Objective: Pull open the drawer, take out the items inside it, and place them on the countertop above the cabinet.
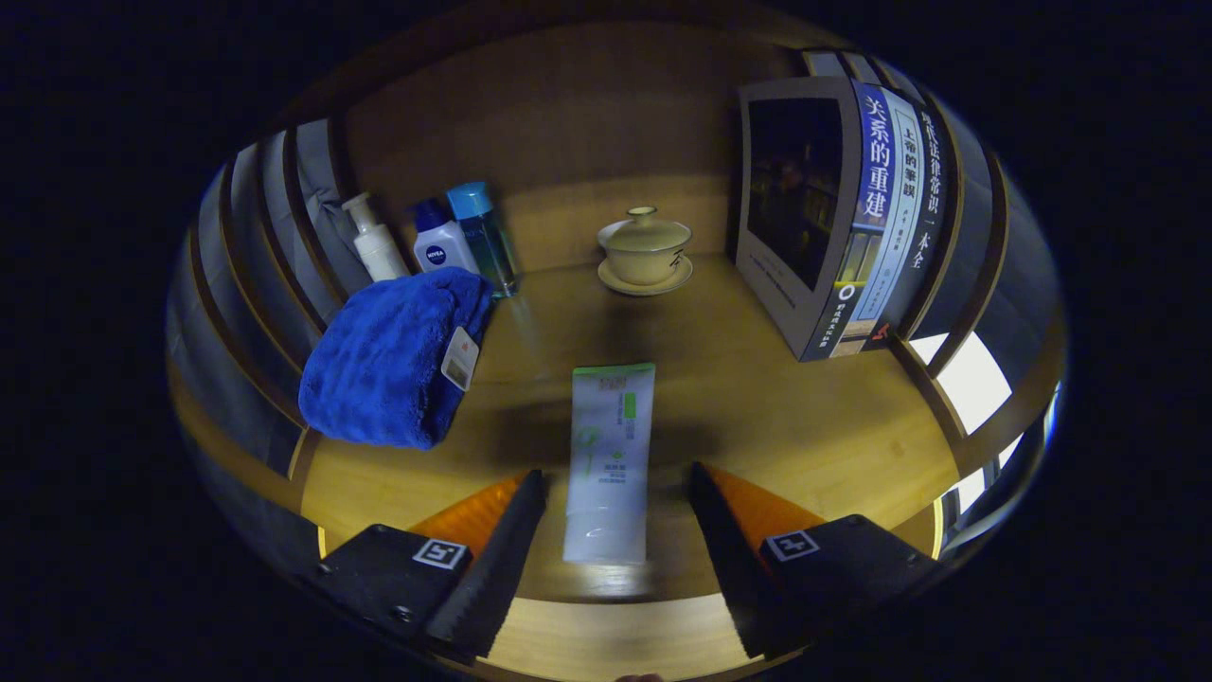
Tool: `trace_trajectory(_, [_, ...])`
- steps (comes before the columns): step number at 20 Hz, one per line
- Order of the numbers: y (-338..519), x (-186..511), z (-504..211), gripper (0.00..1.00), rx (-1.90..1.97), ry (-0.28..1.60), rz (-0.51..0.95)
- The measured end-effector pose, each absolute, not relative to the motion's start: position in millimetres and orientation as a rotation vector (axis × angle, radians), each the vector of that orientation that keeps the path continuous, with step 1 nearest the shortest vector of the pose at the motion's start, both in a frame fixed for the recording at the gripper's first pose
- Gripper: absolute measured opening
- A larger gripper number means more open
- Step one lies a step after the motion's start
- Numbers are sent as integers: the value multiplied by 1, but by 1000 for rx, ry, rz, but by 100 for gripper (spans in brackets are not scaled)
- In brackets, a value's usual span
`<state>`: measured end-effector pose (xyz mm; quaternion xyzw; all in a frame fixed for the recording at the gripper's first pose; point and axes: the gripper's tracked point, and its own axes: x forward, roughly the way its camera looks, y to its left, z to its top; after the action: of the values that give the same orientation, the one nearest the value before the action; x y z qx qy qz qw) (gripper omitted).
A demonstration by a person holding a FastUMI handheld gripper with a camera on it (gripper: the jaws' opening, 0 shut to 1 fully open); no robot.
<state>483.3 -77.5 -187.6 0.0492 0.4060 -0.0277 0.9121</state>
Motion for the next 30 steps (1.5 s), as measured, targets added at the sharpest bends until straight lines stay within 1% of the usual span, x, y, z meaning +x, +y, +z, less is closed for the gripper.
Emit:
trace_trajectory(2, [-79, 484, -181, 99, 102, 815, -63])
trace_trajectory(7, [-80, 485, -119, 99, 138, 621, -65])
trace_trajectory(15, [-56, 399, -39, 99, 118, 382, 17])
trace_trajectory(18, [-37, 357, -22, 99, 90, 304, 49])
trace_trajectory(20, [-31, 325, -18, 98, 65, 260, 50])
trace_trajectory(23, [-16, 287, -31, 98, 62, 223, 64])
trace_trajectory(30, [-2, 228, -74, 99, 24, 189, 71])
